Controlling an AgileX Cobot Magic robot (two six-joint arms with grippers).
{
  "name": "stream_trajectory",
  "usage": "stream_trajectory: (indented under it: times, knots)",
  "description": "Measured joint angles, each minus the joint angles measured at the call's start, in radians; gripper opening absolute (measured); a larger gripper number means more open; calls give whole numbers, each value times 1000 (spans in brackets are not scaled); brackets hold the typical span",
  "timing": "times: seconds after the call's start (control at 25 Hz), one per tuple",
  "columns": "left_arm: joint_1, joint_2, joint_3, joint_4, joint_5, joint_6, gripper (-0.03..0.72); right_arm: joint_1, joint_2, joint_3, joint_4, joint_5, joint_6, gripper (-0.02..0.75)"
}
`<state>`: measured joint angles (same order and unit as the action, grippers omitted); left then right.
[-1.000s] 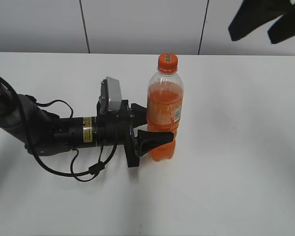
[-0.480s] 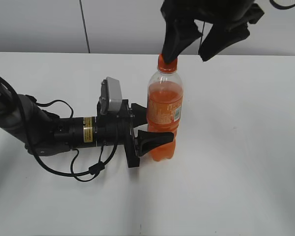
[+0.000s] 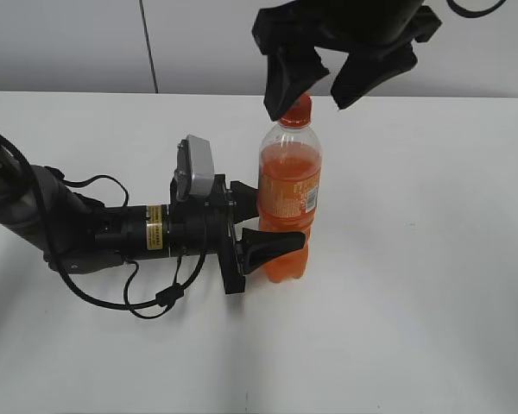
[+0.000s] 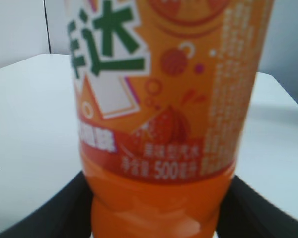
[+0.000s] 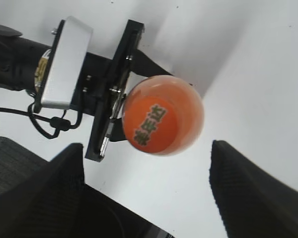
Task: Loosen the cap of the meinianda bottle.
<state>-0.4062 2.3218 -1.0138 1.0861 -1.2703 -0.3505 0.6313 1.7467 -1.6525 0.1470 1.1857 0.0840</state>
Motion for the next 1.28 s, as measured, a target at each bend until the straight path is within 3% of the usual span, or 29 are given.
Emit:
stream_trajectory:
  times: [0.96, 1.28]
  knots:
    - [-3, 0, 0, -4, 3, 3, 412, 7, 46, -10, -42, -58, 4, 584]
    - [-3, 0, 0, -4, 3, 3, 412, 7, 46, -17, -42, -17, 4, 458]
